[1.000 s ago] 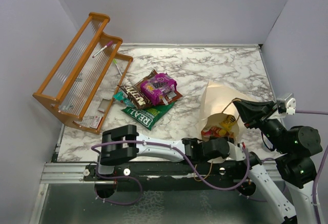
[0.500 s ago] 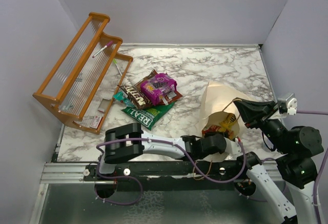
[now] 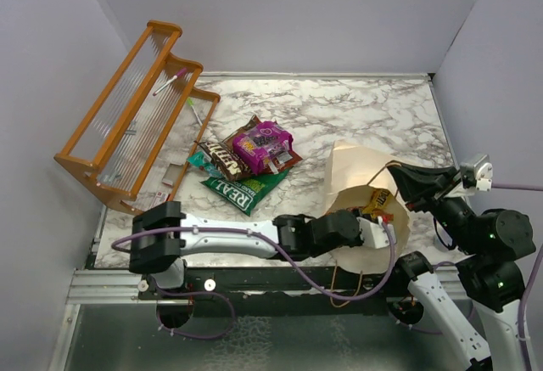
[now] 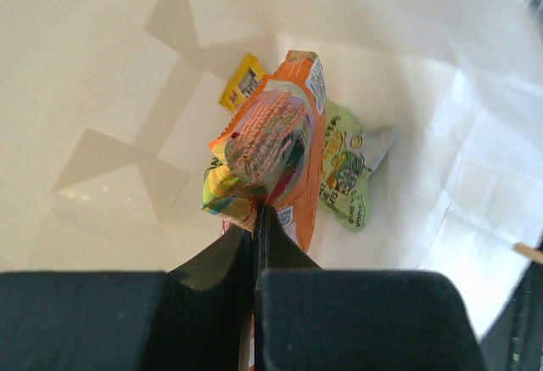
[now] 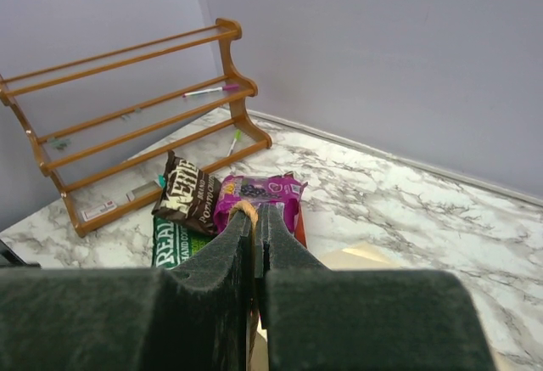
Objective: Take the snacks out of the paper bag
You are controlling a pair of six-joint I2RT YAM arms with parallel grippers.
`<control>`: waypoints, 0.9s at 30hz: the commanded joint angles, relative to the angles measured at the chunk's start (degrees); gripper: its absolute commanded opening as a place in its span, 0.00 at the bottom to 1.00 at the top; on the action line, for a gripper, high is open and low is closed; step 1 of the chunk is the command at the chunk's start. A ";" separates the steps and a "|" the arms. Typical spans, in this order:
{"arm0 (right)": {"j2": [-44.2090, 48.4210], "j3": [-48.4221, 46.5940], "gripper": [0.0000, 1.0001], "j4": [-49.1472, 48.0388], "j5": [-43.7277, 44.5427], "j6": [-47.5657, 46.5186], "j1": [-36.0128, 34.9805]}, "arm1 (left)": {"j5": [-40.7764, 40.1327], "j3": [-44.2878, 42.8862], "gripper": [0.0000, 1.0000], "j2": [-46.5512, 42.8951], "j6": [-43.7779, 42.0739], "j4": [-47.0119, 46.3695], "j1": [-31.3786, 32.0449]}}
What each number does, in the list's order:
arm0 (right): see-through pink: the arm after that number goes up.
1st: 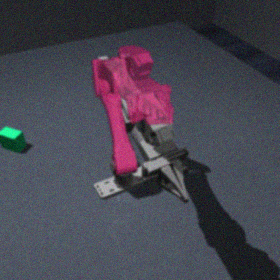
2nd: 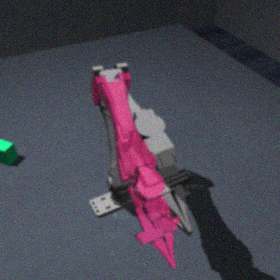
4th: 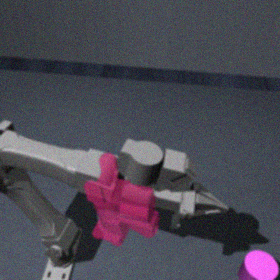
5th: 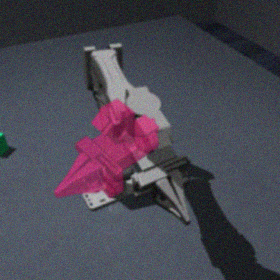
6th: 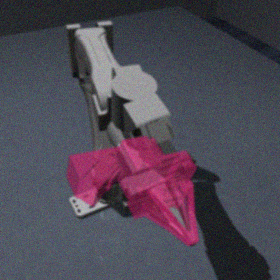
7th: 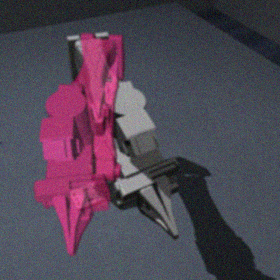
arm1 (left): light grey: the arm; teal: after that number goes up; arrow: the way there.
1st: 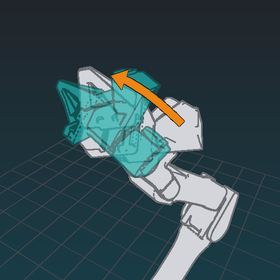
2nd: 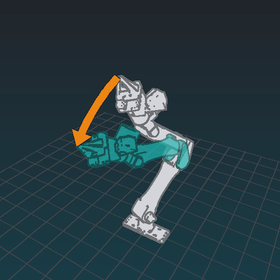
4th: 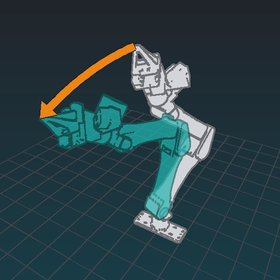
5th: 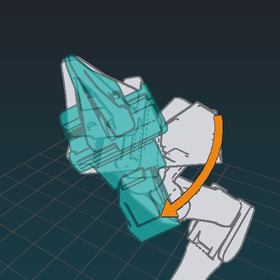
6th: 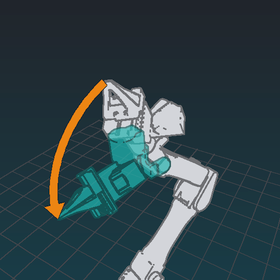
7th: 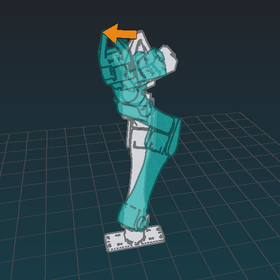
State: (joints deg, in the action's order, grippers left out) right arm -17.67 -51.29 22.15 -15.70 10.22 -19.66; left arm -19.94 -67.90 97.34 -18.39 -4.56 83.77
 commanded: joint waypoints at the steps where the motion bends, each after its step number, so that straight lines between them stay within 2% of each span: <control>1: 0.56 1.27 0.02 -2.79 1.86 0.04 -0.03 | 3.88 0.07 0.00 -9.88 3.14 1.70 0.39; 9: 0.37 2.12 0.02 -2.93 1.75 0.71 -0.03 | 10.98 2.50 0.00 -22.38 5.08 1.84 0.43; 13: 0.38 2.21 0.02 -2.85 1.98 0.78 -0.03 | 10.78 4.38 0.00 -29.68 5.53 1.60 0.45; 20: 0.27 2.42 0.02 -3.06 2.30 0.64 -0.03 | -2.11 6.40 0.00 -39.52 4.66 5.67 0.47; 27: -0.07 2.76 0.02 -3.38 2.33 0.63 -0.03 | -22.47 10.43 0.00 -44.11 6.45 3.83 0.34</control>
State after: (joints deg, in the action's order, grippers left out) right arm -17.67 -49.32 20.88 -14.98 10.41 -19.66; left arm -26.89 -59.72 54.72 -13.47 1.83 84.12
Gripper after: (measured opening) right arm 0.032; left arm 0.012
